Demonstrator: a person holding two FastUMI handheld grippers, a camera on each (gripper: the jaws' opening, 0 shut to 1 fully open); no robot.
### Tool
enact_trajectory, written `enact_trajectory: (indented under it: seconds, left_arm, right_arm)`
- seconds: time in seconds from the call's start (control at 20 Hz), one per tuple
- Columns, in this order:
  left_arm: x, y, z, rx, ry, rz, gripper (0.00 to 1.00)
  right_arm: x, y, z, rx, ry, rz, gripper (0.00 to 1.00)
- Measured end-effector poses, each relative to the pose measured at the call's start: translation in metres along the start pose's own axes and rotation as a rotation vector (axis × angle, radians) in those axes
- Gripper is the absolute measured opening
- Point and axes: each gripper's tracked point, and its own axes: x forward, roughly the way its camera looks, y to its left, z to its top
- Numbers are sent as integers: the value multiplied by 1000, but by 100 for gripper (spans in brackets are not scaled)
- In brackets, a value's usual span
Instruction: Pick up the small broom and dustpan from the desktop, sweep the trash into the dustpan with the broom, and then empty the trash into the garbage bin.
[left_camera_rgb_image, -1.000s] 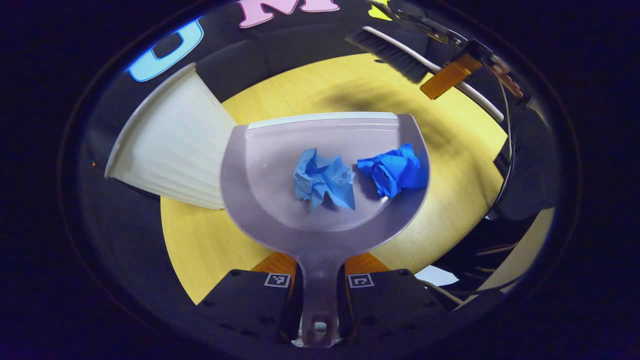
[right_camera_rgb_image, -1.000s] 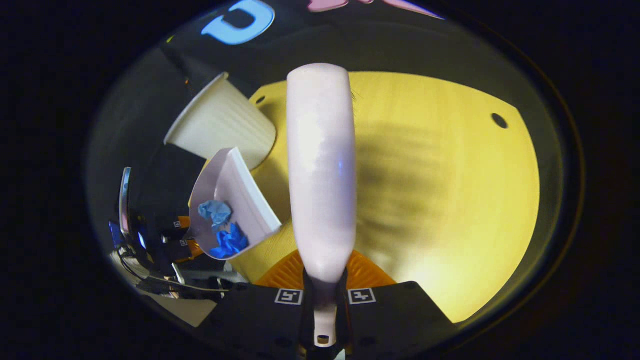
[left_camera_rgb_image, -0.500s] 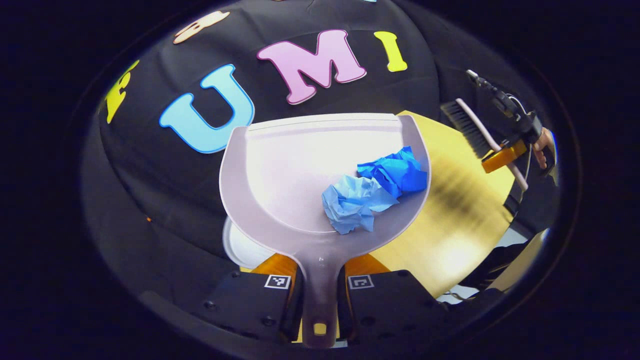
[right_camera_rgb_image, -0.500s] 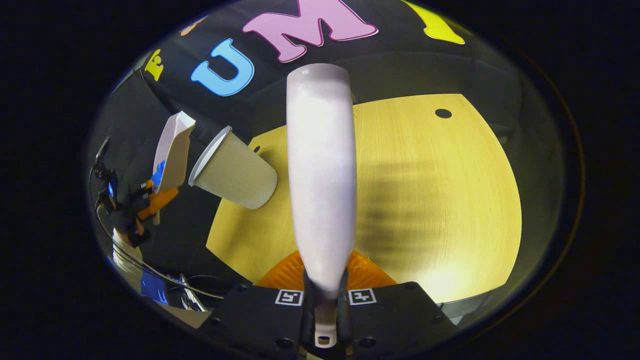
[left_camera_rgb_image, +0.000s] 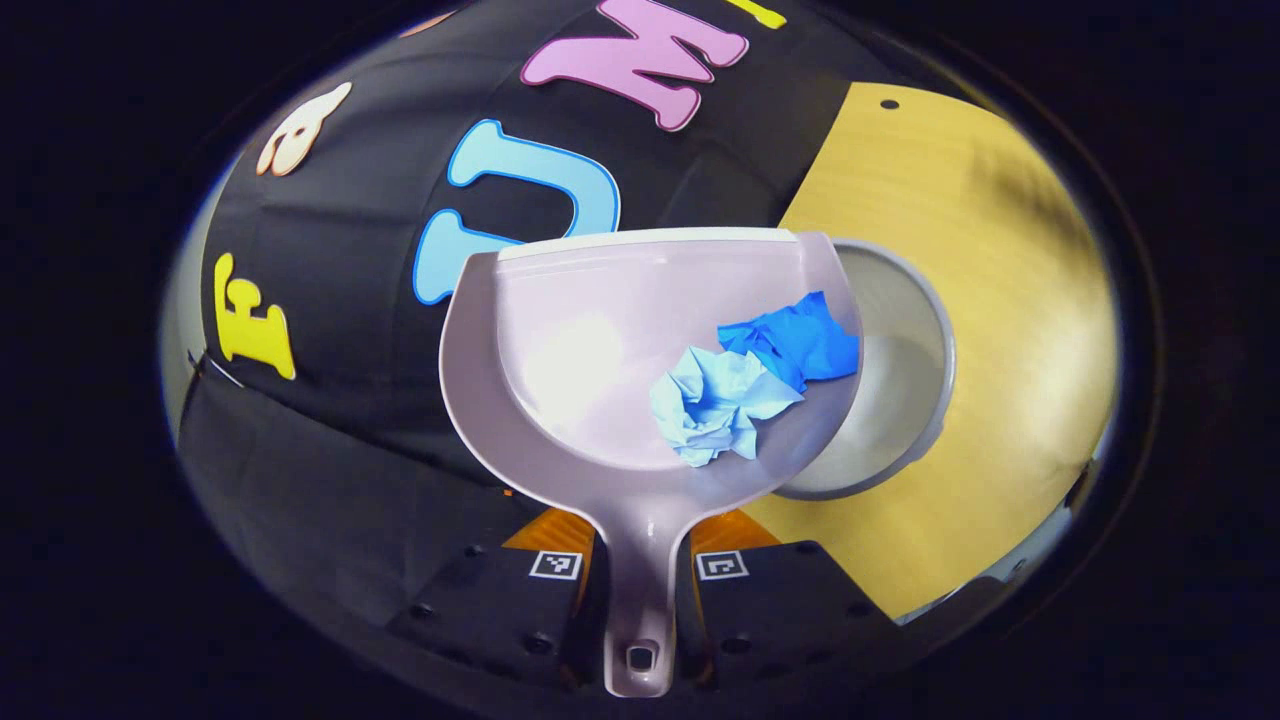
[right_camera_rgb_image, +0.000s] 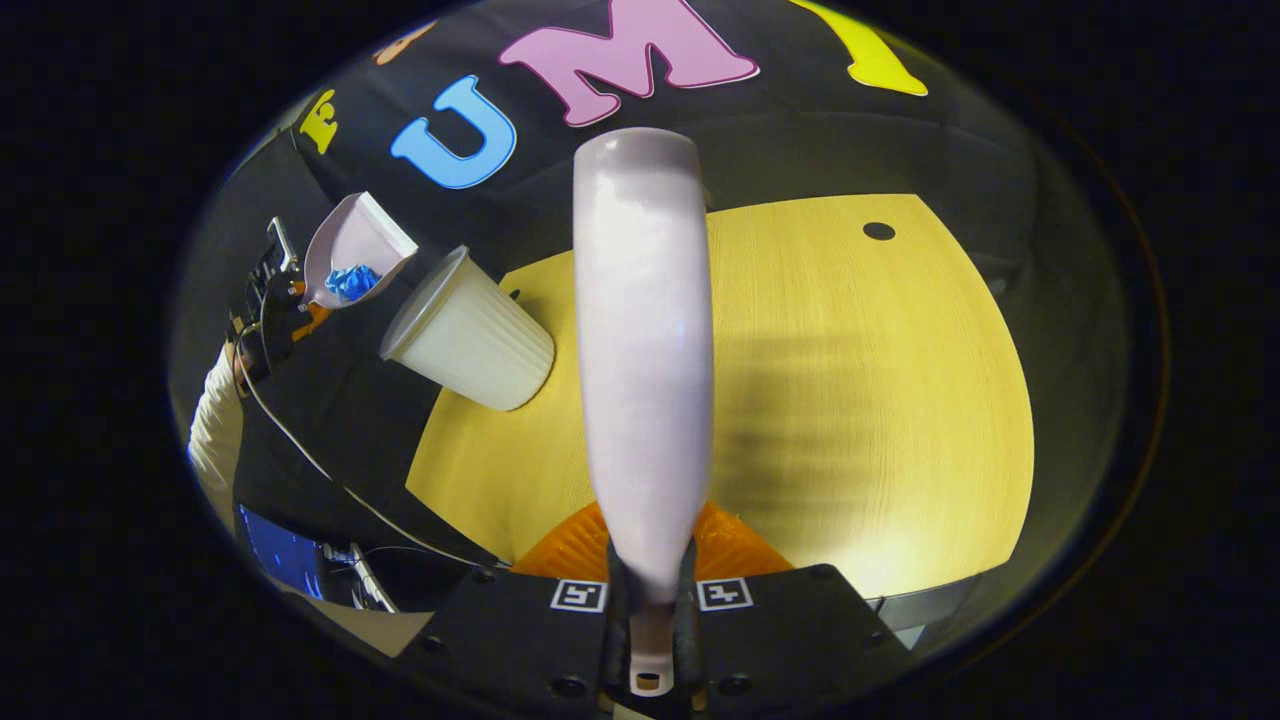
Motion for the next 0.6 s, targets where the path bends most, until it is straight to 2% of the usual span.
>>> enact_trajectory:
  seconds: [0.15, 0.3, 0.4, 0.5, 0.6]
  left_arm:
    - [5, 2, -5, 216, 19, 95, 25]
    - [4, 8, -13, 391, 49, 162, 25]
    - [5, 16, -12, 504, 49, 242, 25]
    - [6, 17, -14, 589, 46, 314, 25]
    - [7, 23, -15, 616, 23, 364, 27]
  right_arm:
    - [1, 0, -4, 16, 2, 5, 18]
    - [1, -6, -11, 29, 7, -5, 18]
    - [-1, -11, -17, 37, 14, -14, 18]
    - [-2, -22, -24, 32, 25, -43, 18]
    - [-3, -26, -28, 44, 31, -52, 18]
